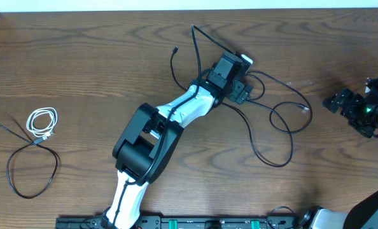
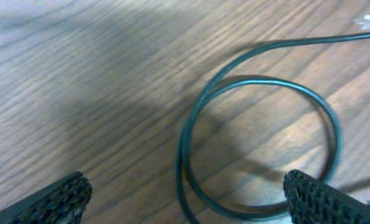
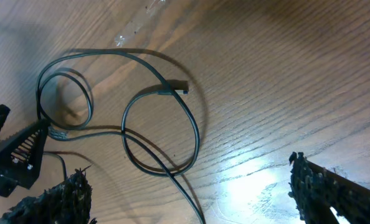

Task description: Untangle cables

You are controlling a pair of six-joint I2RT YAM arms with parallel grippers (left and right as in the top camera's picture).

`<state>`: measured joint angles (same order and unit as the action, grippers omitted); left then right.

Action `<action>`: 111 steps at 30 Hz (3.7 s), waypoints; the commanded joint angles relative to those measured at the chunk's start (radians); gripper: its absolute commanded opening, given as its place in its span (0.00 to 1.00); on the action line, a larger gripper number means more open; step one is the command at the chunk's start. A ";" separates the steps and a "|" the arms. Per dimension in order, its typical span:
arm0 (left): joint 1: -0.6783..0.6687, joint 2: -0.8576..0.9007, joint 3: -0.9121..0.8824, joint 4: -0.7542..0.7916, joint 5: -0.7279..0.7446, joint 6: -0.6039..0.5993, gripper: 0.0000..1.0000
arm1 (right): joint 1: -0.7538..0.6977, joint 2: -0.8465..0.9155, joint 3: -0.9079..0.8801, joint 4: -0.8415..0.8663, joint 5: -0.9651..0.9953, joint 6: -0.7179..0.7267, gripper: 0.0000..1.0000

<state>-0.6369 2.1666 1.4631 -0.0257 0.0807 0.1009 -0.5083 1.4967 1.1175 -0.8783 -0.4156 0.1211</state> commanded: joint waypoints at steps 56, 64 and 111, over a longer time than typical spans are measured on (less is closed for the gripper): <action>1.180 0.085 -0.005 -0.402 -0.456 -0.143 1.00 | 0.000 -0.008 0.012 0.000 -0.014 -0.014 0.99; 1.391 0.085 -0.004 -0.404 -0.383 -0.188 1.00 | 0.000 -0.008 0.012 0.003 -0.014 -0.013 0.99; 0.631 -0.680 -0.006 -0.796 0.057 0.037 1.00 | 0.150 -0.013 0.014 0.093 -0.149 -0.367 0.99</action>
<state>0.0273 1.5036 1.4551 -0.8154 0.1329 0.1265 -0.4225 1.4967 1.1175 -0.7879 -0.6117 -0.1772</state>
